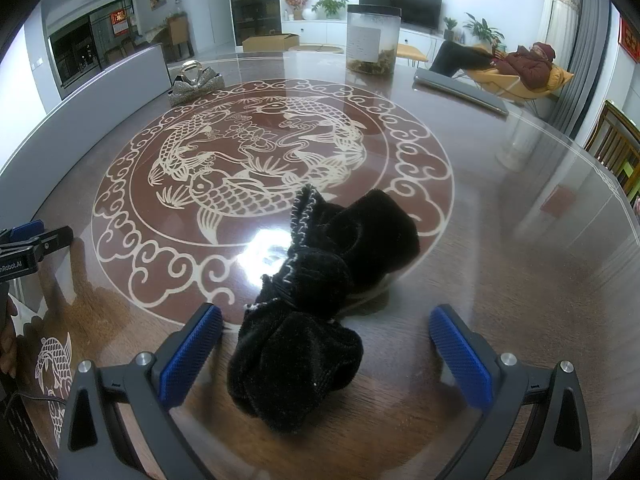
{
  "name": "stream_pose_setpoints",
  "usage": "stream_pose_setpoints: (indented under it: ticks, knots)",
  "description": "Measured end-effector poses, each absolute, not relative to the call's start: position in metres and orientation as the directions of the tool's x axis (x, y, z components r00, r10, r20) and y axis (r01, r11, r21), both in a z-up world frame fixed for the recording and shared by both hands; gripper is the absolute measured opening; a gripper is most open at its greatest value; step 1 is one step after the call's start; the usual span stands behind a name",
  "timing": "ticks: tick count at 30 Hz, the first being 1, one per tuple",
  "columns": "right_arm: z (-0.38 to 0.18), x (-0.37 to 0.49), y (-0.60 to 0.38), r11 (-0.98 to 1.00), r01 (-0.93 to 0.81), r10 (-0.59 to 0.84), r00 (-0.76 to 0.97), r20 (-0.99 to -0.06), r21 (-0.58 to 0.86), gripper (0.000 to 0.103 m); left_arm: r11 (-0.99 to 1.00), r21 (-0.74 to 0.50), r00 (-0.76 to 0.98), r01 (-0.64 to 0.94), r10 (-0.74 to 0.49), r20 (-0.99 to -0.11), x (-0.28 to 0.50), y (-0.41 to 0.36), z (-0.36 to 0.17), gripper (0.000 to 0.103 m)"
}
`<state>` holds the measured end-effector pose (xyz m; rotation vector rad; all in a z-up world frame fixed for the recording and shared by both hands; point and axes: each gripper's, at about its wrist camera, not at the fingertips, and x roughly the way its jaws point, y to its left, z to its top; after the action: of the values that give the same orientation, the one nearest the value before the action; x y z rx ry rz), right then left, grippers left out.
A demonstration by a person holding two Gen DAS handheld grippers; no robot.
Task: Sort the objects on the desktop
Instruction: 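Lift the black pouch with the right tool and hold it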
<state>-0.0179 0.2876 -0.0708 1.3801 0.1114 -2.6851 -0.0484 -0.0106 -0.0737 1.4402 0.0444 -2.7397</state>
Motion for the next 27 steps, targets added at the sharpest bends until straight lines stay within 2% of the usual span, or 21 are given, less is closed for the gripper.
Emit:
stream_pose_setpoints:
  ticks: [27]
  knots:
    - [-0.0707,-0.0176,0.2878,-0.990,0.140,-0.073,-0.577,-0.813,-0.010,0.103,-0.999,-0.004,-0.564,0.047,-0.024,-0.826,-0.0476,-0.0098,-0.0735,0.103]
